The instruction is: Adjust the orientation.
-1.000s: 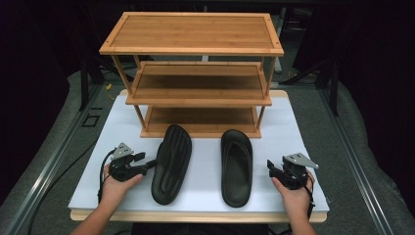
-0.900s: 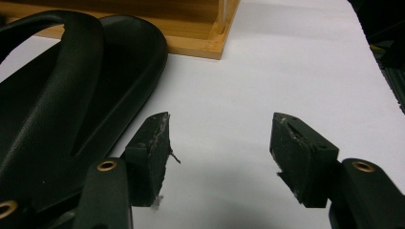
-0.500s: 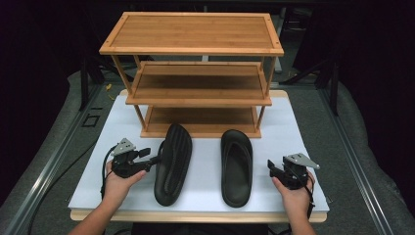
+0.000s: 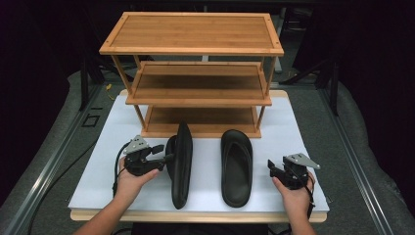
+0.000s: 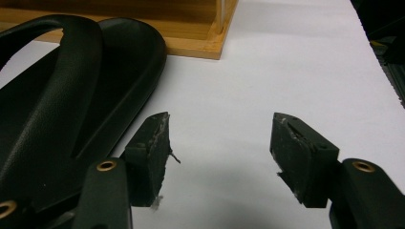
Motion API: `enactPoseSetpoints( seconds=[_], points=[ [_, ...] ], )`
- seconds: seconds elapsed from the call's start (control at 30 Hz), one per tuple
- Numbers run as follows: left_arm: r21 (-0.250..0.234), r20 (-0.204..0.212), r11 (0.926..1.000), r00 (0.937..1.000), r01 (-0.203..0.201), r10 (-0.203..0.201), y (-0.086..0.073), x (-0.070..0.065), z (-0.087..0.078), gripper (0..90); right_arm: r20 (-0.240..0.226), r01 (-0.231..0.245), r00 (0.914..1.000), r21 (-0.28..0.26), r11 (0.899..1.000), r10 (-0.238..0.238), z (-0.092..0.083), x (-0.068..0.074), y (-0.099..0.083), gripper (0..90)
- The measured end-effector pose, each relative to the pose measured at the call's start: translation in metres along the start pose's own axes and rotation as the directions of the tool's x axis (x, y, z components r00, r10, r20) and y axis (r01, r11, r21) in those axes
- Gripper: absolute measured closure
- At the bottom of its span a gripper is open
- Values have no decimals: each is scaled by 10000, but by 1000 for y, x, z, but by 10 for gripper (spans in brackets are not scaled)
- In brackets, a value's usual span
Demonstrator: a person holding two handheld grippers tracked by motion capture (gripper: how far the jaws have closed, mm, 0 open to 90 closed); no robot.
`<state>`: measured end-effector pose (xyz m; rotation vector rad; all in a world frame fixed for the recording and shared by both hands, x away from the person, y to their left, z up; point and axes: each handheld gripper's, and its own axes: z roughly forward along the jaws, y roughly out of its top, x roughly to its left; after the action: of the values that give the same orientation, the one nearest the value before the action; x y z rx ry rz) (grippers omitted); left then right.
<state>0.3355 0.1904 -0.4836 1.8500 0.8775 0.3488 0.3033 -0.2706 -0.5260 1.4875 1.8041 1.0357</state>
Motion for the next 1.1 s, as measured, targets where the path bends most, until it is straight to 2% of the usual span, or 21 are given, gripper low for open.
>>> enactPoseSetpoints(
  seconds=[0.33,0.53,0.6,0.73,0.9,1.03,1.07,1.1],
  points=[
    [-238,531,9994,9983,260,-247,6,-15,18,406,-89,-63,9999,-57,10000,63,1,0,0,387],
    [-301,793,9966,9941,770,-744,8,-19,29,405,-118,-105,9999,-33,9999,105,1,0,-1,387],
    [-278,884,9964,9930,805,-778,9,-23,34,396,-130,-76,9999,18,10000,77,2,-1,-1,387],
    [-315,1021,9983,9937,488,-453,9,-31,42,391,-151,-88,9998,40,10000,89,2,-1,-1,387],
    [-517,1213,9975,9918,473,-408,10,-36,46,367,-198,-102,9998,56,9999,103,2,-1,-1,387],
    [-439,832,9989,9965,155,-119,8,-35,43,369,-200,-114,9997,41,9999,115,2,-1,-1,387],
    [-291,628,9996,9980,22,-4,7,-34,42,369,-200,-114,9997,41,9999,115,2,-1,-1,387],
    [-166,552,9998,9985,56,-46,4,-31,42,373,-223,-138,9997,32,9999,138,2,-2,-1,387]
  ],
)
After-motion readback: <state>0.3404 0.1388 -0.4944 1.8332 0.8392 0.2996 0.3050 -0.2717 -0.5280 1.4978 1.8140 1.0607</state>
